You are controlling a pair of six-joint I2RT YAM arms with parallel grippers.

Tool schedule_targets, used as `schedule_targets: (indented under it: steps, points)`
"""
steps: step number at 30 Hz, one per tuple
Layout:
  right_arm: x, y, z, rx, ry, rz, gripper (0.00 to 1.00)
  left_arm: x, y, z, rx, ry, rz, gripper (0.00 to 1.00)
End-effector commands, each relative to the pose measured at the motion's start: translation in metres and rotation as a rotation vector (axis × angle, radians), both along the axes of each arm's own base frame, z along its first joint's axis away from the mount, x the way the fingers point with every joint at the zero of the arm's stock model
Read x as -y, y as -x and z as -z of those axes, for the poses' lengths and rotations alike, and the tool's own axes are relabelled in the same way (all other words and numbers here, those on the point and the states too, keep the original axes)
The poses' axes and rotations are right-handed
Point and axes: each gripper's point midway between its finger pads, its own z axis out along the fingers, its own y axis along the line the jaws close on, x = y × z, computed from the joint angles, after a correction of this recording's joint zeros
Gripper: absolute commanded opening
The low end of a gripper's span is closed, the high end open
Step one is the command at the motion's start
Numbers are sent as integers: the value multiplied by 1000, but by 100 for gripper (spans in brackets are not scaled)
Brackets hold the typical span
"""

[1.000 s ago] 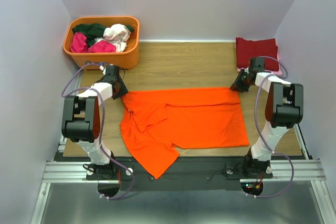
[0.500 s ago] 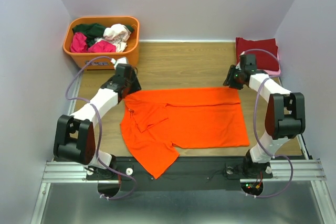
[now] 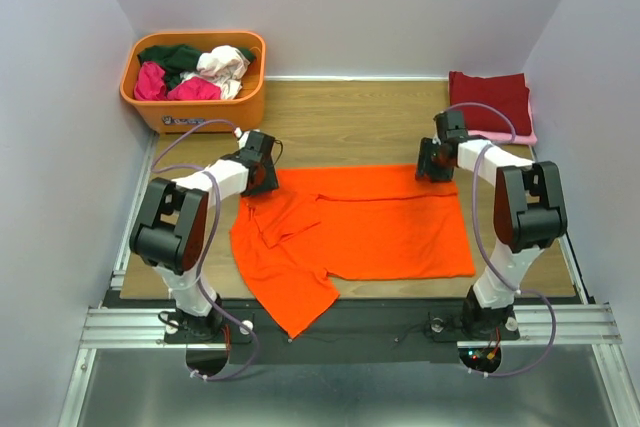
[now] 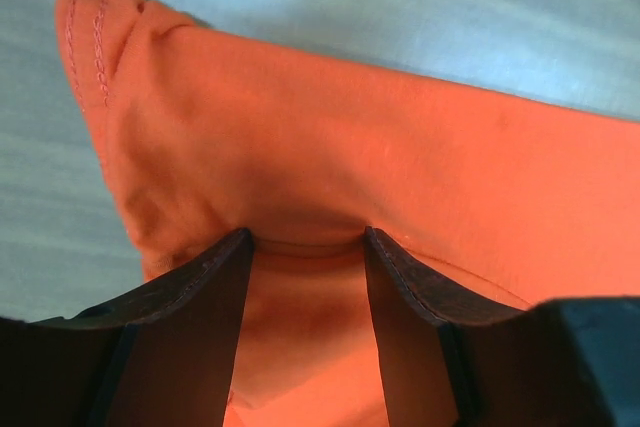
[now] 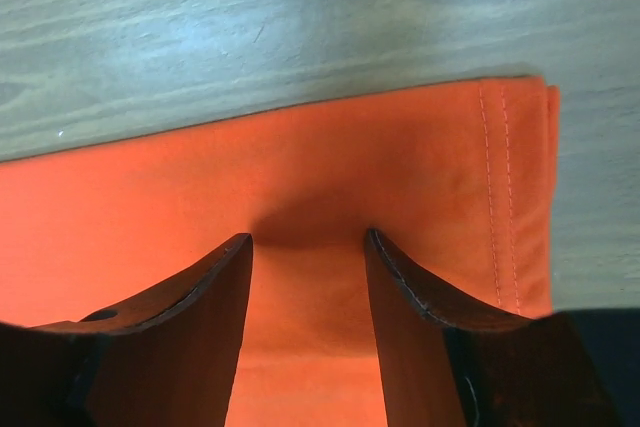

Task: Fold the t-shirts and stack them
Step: Fold the tshirt

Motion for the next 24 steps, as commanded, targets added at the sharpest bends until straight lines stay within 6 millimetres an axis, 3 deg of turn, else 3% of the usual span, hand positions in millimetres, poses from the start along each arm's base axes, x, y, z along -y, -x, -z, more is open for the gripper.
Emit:
schedule_targets:
  steps: [1,6,8,9,11,13,16,17,18,19,20,21,22,24]
  points:
    - [16,-12,17,-29,97,29,56,-4,-15,14,-24,-58,6,60]
    - [29,-36,27,-28,154,54,56,-8,-48,18,-26,-86,3,60]
    - [32,-54,26,-9,156,69,56,-12,-61,15,-16,-94,3,60]
    - [32,-69,16,27,150,78,56,-12,-74,12,-5,-99,2,60]
    - [30,-82,17,39,145,77,56,-12,-94,0,32,-96,-3,60]
    - [27,-98,6,75,132,76,56,-11,-105,-2,40,-103,10,60]
    - [23,-106,-2,94,109,69,56,-5,-120,-19,70,-89,25,61]
    - [20,-108,-17,123,95,68,57,-1,-120,-33,91,-71,32,63]
    - [19,-106,-23,132,87,65,57,-1,-116,-29,79,-66,33,63]
    - [14,-103,-33,144,63,55,60,5,-114,-50,121,-45,39,64]
    - [13,-100,-42,158,51,55,61,6,-109,-59,133,-31,39,65]
    - [13,-88,-39,140,47,53,62,8,-96,-77,157,-1,36,67]
    - [12,-82,-65,187,29,61,64,13,-86,-85,168,17,44,68]
    - [12,-56,-67,172,15,71,66,13,-54,-103,196,54,41,68]
